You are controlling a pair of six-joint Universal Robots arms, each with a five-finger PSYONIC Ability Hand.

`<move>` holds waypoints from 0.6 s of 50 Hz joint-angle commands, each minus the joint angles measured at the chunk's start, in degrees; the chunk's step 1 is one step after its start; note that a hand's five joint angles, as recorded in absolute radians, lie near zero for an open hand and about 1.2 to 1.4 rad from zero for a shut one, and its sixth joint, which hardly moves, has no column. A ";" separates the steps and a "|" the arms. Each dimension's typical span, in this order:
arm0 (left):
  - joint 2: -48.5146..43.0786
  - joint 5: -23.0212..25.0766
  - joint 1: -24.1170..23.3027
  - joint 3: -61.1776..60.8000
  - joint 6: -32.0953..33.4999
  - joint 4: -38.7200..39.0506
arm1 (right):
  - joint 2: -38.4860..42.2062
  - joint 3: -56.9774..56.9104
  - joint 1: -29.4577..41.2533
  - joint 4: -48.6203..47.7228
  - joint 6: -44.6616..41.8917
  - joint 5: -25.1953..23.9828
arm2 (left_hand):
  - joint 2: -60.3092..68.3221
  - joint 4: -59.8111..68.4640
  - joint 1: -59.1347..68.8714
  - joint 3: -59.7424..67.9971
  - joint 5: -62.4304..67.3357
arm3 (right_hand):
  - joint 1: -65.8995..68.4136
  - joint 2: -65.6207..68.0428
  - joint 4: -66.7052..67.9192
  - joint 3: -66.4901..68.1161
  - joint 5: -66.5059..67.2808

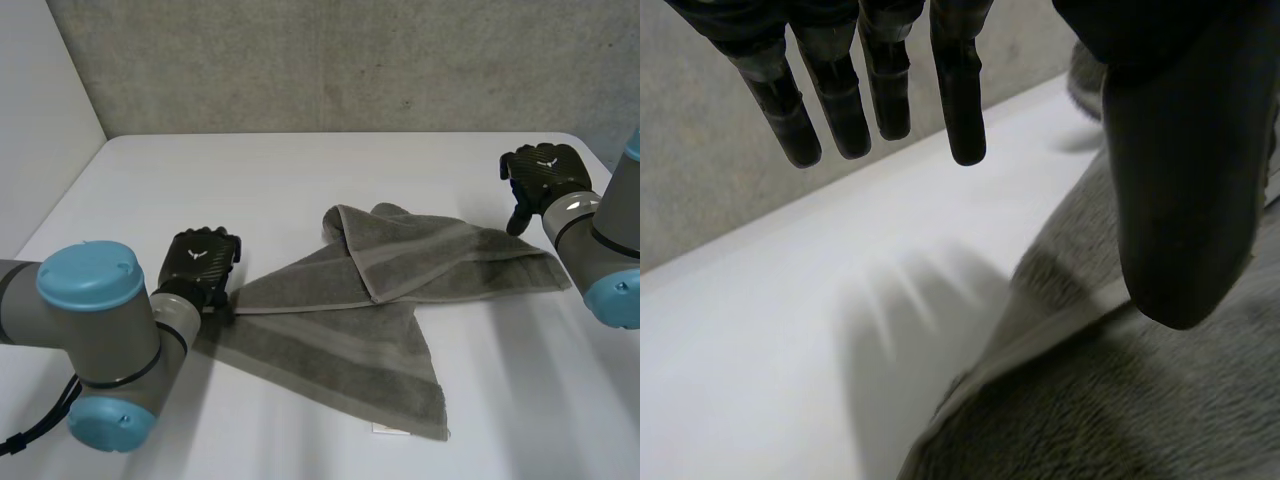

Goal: Fold the towel.

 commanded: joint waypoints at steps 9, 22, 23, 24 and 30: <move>-5.73 -0.31 1.73 2.40 8.90 -0.65 | 1.59 0.09 1.18 0.01 -0.15 -1.03 | 0.40 -0.14 0.71 0.12 2.55 | -1.93 -3.18 -2.36 -2.24 -0.04; -3.19 -5.04 3.49 1.61 8.91 0.05 | 4.66 -1.31 1.09 0.98 -5.33 -2.52 | 59.72 59.18 60.03 59.44 61.87 | -0.76 -2.00 -1.18 -1.06 1.14; -3.18 -5.05 3.49 1.61 8.91 0.06 | 4.66 -1.31 1.09 0.98 -5.34 -2.53 | 59.77 59.23 60.09 59.49 61.92 | -0.76 -2.00 -1.18 -1.06 1.14; -2.49 -5.57 3.49 1.35 8.91 0.40 | 5.10 -1.31 1.09 0.98 -6.30 -2.96 | 59.77 59.24 60.09 59.49 61.92 | -0.76 -2.00 -1.18 -1.06 1.14; -0.99 -5.93 3.58 -0.14 8.91 2.16 | 6.42 -1.31 1.09 0.98 -8.94 -4.10 | 59.77 59.24 60.09 59.49 61.92 | -0.59 -1.83 -1.01 -0.89 1.31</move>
